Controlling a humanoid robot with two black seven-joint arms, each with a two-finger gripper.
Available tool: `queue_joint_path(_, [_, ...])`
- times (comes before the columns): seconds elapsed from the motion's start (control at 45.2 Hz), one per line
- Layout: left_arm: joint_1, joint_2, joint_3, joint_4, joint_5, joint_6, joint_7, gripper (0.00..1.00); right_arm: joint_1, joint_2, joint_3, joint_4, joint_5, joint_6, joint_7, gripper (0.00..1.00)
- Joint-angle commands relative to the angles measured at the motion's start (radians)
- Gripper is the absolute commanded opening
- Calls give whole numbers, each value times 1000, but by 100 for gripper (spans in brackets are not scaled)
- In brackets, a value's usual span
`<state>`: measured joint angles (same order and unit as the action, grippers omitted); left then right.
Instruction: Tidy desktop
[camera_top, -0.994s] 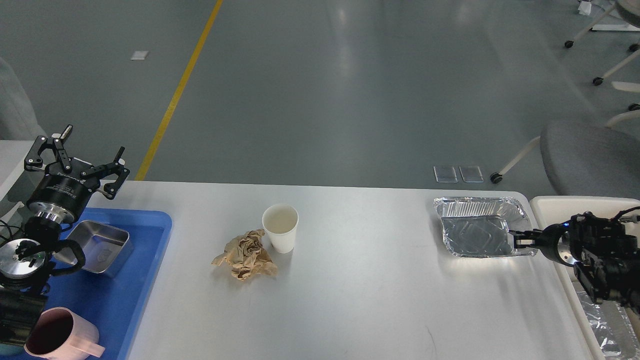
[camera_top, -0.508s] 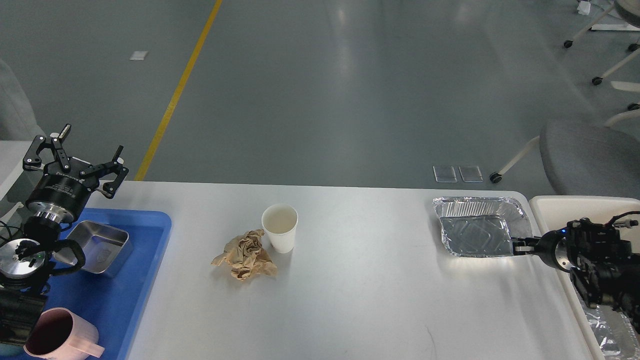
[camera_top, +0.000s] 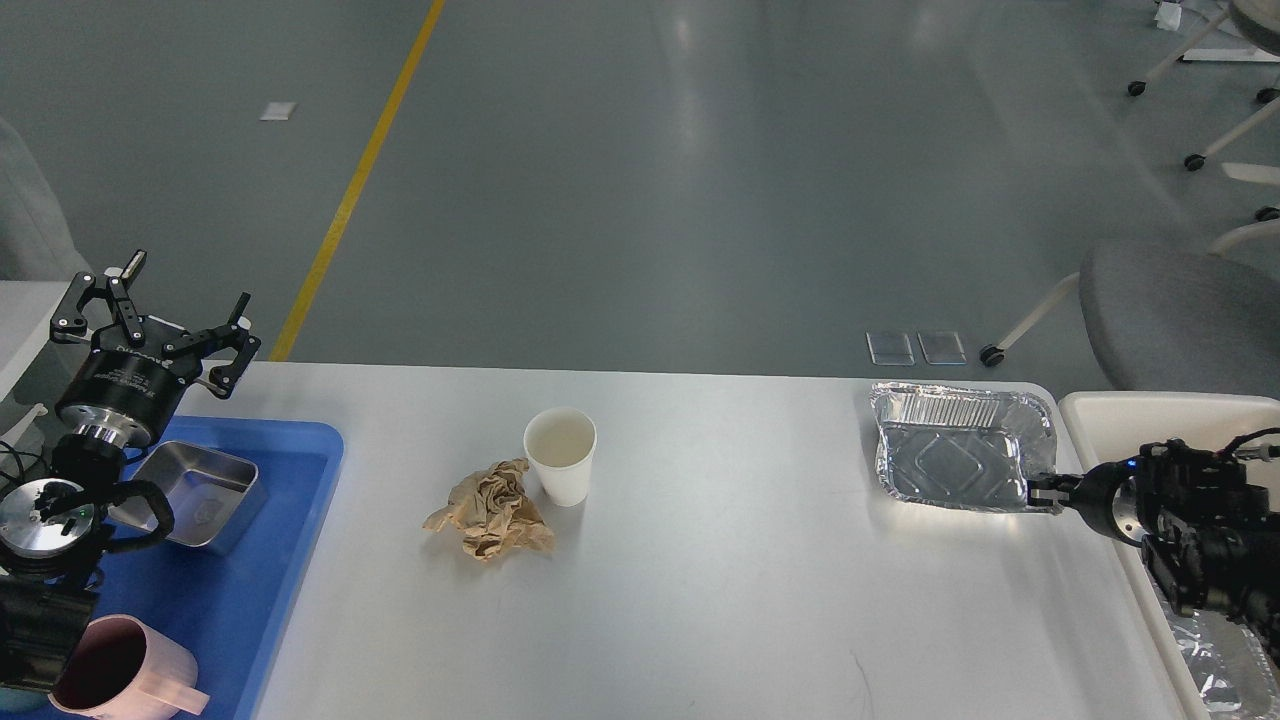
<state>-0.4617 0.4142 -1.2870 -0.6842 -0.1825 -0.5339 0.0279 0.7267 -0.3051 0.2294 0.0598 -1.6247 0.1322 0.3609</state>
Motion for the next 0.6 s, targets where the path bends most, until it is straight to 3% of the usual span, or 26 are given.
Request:
queue_joint_path(0.0, [0, 0, 1, 0, 0, 0, 0, 97, -1, 1, -1, 0, 16, 20, 4, 0])
queue_joint_path(0.177, [0, 0, 3, 2, 0, 0, 0, 97, 5, 0, -1, 15, 85, 50, 13, 0])
queue_joint_path(0.309, [8, 2, 6, 0, 2, 0, 0, 97, 22, -14, -12, 66, 86, 66, 58, 0])
queue_joint_path(0.575, [15, 18, 9, 0, 3, 0, 3, 97, 105, -201, -41, 366, 89, 162, 52, 0])
